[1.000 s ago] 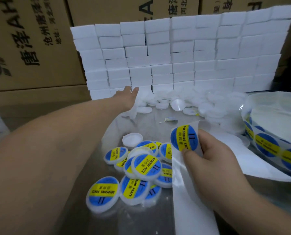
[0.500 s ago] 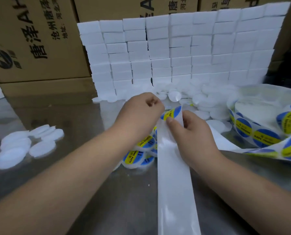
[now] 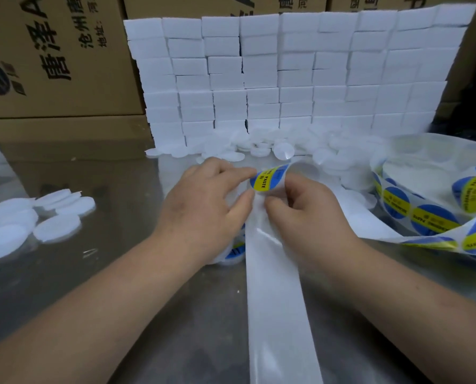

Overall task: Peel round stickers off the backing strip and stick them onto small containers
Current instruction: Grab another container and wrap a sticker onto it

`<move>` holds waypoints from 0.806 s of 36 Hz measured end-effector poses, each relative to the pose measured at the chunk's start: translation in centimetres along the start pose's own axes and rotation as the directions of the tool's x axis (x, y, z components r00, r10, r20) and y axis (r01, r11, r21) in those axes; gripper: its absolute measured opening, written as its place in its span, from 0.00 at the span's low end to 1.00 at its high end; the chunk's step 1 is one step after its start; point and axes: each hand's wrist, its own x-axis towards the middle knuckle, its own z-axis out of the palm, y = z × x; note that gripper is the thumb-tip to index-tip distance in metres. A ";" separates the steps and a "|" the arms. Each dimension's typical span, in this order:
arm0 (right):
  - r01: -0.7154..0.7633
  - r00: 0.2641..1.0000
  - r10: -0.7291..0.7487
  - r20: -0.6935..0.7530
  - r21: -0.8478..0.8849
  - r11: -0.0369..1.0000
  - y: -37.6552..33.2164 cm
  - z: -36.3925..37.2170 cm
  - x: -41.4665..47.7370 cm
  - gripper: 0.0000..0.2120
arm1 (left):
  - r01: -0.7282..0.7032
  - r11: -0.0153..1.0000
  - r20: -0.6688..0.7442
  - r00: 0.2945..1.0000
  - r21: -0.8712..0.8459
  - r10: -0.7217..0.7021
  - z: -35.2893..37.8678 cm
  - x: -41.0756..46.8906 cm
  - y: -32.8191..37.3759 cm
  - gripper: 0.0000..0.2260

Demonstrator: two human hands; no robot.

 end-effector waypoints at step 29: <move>0.069 0.992 -0.070 0.100 0.012 0.998 -0.9 -0.4 0.0 0.18 | 0.489 0.591 -0.003 0.769 -0.641 -0.639 0.2 1.2 -1.2 0.17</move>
